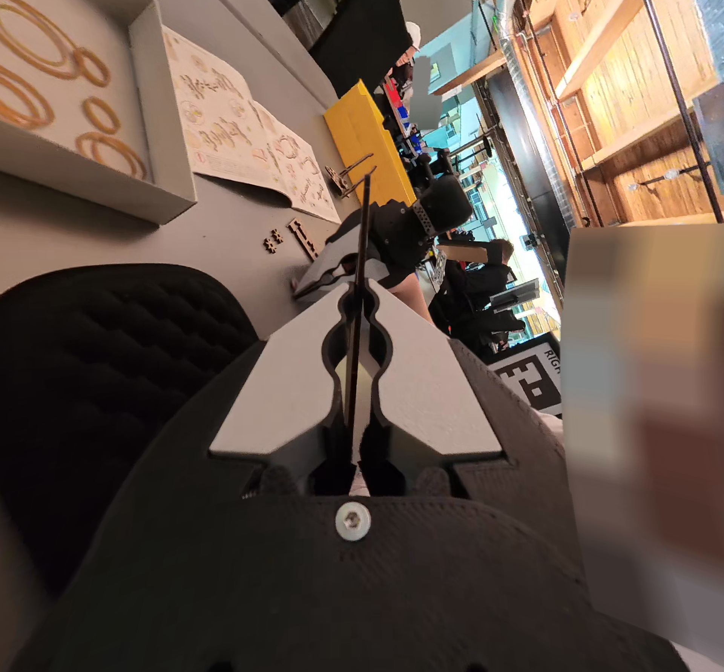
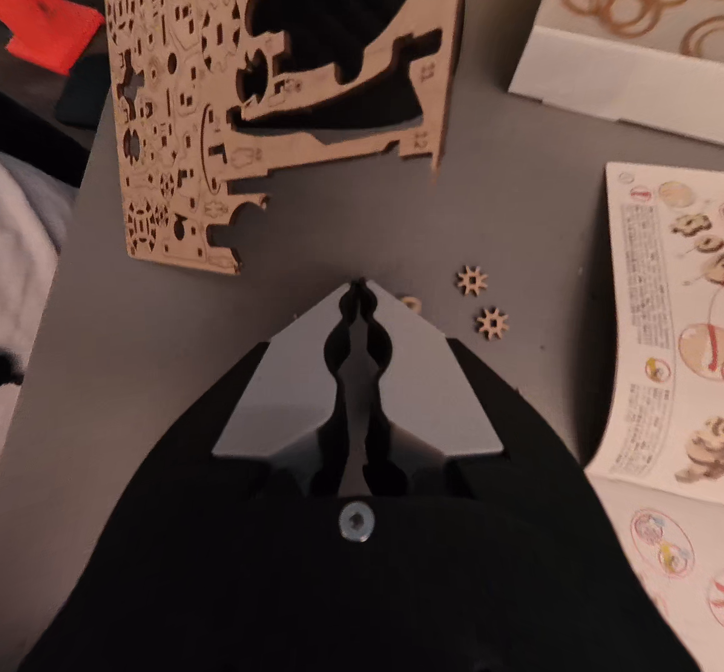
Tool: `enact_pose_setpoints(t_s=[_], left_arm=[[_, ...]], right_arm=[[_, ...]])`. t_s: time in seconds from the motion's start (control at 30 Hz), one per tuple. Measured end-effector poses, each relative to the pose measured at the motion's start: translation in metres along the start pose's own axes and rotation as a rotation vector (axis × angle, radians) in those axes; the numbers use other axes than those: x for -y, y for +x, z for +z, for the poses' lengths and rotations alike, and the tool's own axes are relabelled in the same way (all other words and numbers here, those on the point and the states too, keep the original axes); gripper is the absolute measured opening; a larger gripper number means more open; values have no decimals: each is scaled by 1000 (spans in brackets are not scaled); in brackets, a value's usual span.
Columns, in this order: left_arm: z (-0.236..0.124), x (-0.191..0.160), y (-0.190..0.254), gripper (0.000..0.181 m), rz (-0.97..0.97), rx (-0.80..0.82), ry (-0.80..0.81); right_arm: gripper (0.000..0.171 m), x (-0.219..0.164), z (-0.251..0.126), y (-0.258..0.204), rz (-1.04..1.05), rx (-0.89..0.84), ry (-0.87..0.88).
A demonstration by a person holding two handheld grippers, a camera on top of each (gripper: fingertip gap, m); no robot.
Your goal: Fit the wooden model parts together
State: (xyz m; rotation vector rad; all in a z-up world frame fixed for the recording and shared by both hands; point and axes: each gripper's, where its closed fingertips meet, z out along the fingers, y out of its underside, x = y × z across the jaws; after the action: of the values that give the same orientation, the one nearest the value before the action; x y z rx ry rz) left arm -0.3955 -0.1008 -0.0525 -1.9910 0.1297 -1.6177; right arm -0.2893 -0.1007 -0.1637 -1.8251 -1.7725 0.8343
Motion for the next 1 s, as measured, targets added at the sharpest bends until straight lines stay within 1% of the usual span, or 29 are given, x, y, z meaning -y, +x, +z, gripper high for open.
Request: enact_pose_setpoints(t_s=[0.1, 0.17, 0.27, 0.3, 0.33, 0.43, 0.5, 0.6, 0.7, 0.77, 0.8, 0.83, 0.9, 0.93, 0.97, 1.0], left_arm=[[7, -6, -7, 0, -54, 29, 4], [18, -19, -13, 0, -77, 67, -39], [38, -38, -17, 1, -104, 95, -92], [44, -42, -17, 1, -117, 96, -91], [49, -45, -18, 0, -127, 99, -80], [59, -53, -27, 0, -148, 125, -46], [63, -59, -32, 1, -179, 132, -32], [66, -60, -33, 1, -208, 134, 4], [67, -63, -35, 3, -152, 202, -12], [72, -71, -36, 12, -91, 252, -55], [74, -73, -37, 16, -56, 284, -73], [75, -74, -38, 17, -21, 317, -76], [76, -73, -43, 20, 30, 376, -76], [77, -75, -45, 24, 52, 406, -89], [77, -77, -49, 34, 74, 443, -113], [78, -81, -51, 37, 98, 469, -143]], right_arm=[[0, -22, -22, 10, 30, -71, -57], [0, -39, -38, 6, 89, -56, -65], [0, -59, -58, 10, 149, -90, -77], [1, -62, -63, 14, 151, -115, -79], [5, -59, -68, 15, 150, -123, -49], [17, -39, -77, 8, 158, -83, 68], [20, -44, -81, 10, 159, -101, 49], [25, -51, -82, 11, 169, -103, 29], [26, -38, -76, -2, 169, -26, 81], [26, -23, -65, -12, 125, 14, 126], [26, -20, -57, -19, 100, 37, 118], [26, -23, -49, -24, 85, 51, 77], [27, -32, -37, -23, 57, 26, -4], [26, -32, -35, -22, 46, 12, -1], [25, -30, -35, -22, 41, 8, 12], [22, -29, -36, -21, 44, 6, 16]])
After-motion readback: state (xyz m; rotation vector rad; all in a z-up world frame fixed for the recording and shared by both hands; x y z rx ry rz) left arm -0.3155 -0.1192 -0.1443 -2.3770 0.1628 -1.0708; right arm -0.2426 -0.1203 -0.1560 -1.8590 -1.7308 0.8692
